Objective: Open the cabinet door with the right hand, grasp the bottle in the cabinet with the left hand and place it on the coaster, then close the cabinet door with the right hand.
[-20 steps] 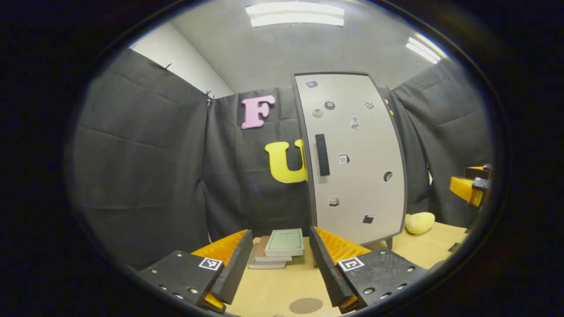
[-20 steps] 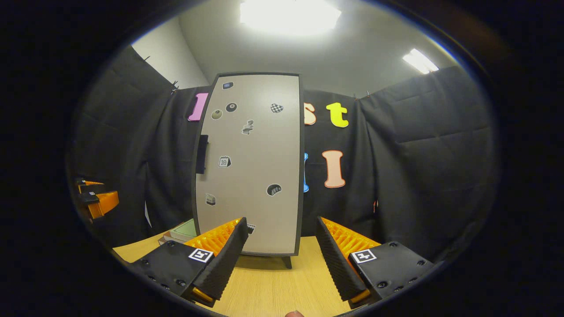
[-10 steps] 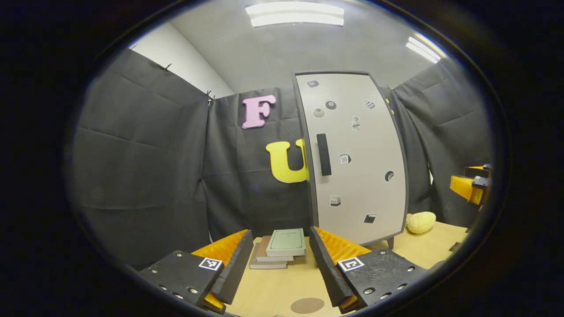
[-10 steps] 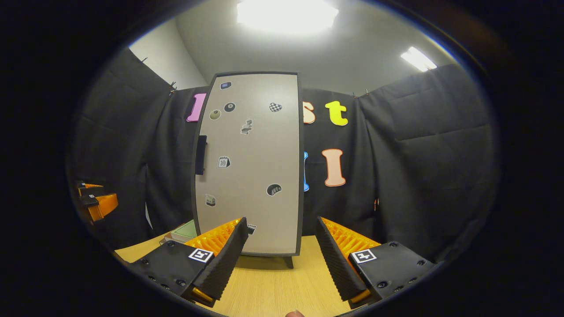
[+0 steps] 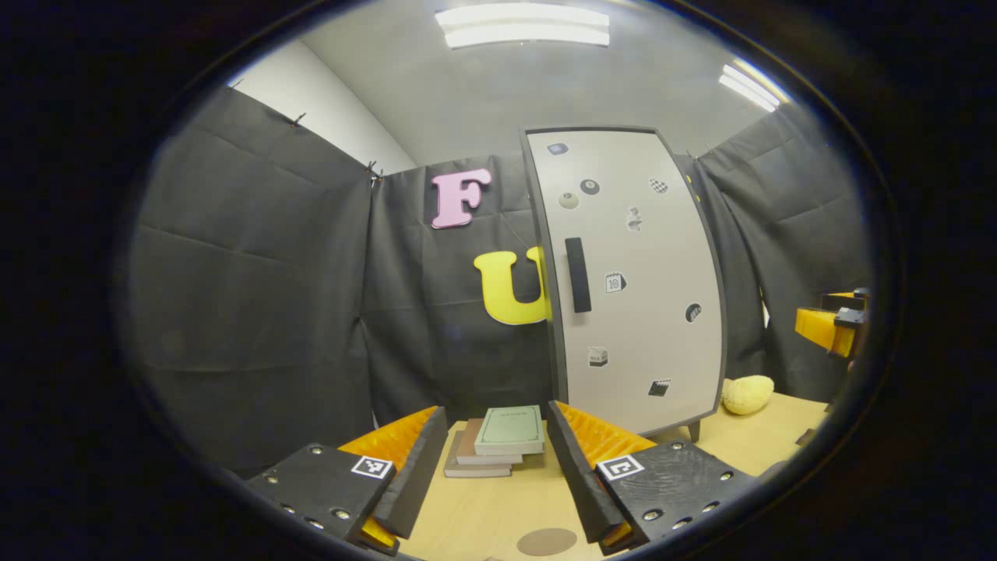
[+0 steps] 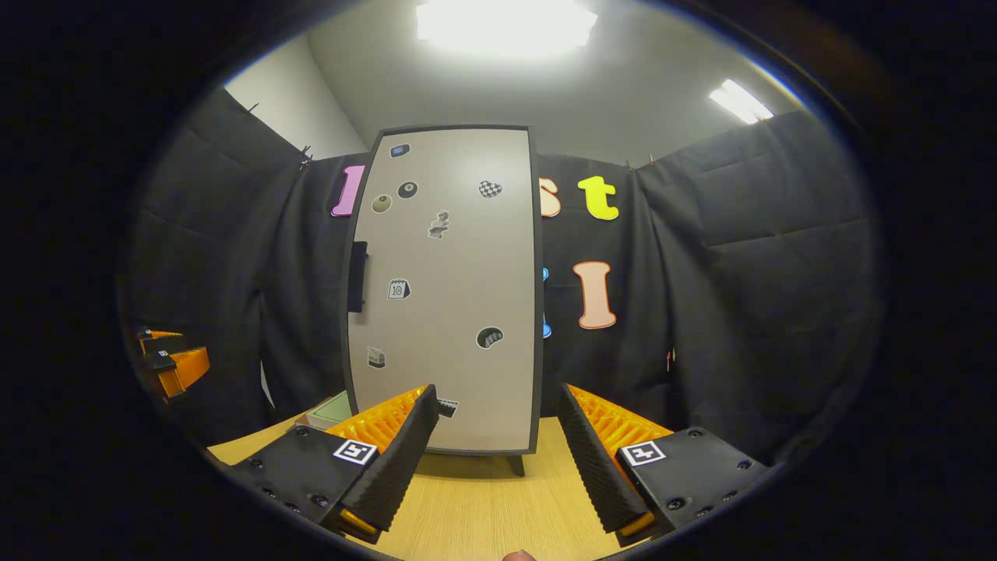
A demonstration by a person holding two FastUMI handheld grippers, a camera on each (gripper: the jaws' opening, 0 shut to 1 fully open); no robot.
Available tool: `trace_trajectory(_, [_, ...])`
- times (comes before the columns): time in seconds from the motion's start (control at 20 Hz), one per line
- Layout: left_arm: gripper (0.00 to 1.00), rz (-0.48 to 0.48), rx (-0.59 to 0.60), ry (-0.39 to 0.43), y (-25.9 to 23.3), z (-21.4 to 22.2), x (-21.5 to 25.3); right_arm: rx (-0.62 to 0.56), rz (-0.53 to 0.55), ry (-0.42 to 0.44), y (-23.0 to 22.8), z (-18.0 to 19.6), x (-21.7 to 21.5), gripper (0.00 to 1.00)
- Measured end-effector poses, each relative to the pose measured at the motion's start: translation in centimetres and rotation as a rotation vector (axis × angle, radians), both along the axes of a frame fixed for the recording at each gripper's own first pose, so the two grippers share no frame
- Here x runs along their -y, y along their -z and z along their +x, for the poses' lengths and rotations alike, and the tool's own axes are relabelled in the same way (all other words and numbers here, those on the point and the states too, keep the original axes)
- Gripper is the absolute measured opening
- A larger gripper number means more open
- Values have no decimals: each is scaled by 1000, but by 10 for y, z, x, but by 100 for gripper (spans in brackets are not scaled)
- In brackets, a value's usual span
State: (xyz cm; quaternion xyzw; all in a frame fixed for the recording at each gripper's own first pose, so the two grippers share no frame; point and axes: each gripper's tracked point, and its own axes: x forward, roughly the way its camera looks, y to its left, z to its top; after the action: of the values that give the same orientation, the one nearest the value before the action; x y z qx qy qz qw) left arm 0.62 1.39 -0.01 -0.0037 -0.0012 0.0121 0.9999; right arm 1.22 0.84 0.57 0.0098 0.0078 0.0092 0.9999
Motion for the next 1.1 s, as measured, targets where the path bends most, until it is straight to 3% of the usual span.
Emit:
trace_trajectory(0.4, [77,3,-1,-61,0,-2,-27,25,-6,-50,-23,26,-23,98])
trace_trajectory(1.1, [80,-12,-25,-217,18,-25,-96,33,-36,-178,-65,98,-108,98])
